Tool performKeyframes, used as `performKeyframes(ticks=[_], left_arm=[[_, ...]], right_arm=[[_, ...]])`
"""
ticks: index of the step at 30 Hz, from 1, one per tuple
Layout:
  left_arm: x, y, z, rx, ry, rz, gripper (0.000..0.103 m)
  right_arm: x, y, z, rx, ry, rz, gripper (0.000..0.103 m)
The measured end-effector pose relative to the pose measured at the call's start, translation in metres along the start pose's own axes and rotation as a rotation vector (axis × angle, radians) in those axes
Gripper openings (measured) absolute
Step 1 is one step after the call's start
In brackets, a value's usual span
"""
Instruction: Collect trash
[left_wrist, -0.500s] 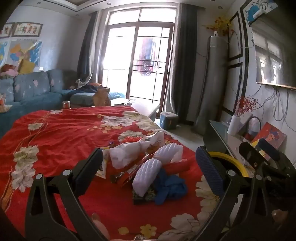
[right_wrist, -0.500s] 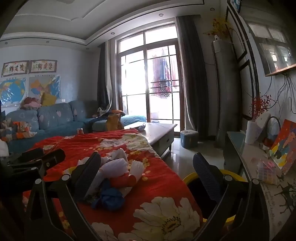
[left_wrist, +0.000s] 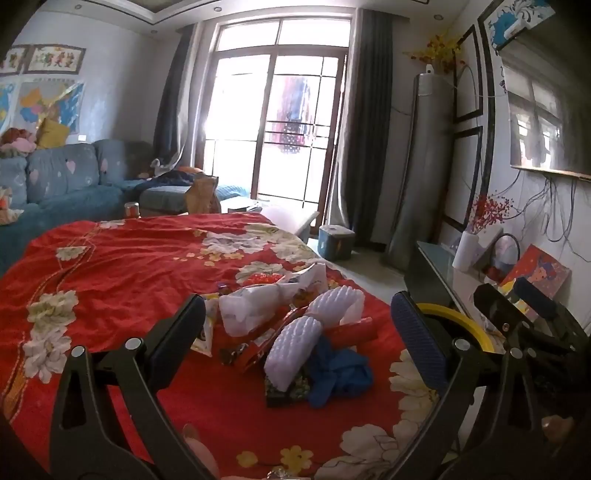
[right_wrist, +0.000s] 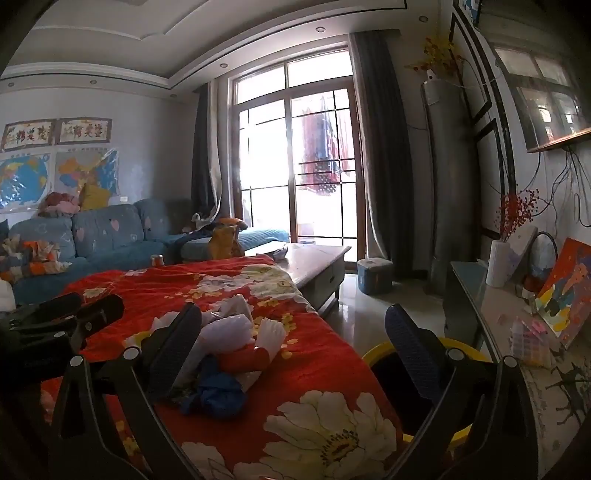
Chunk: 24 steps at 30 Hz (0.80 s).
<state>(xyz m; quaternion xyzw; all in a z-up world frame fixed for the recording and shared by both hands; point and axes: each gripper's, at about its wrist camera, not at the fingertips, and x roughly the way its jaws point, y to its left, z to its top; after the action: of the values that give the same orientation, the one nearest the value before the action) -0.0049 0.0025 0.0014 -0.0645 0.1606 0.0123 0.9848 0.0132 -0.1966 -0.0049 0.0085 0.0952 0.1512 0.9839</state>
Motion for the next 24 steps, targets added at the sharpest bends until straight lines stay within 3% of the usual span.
performKeyframes(ticks=[24], left_arm=[[-0.0014,-0.0016,0.0034,-0.003,-0.008,-0.007,0.092]], right_arm=[[0.0007,-0.0030,-0.0039,0.014,0.012,-0.007,0.097]])
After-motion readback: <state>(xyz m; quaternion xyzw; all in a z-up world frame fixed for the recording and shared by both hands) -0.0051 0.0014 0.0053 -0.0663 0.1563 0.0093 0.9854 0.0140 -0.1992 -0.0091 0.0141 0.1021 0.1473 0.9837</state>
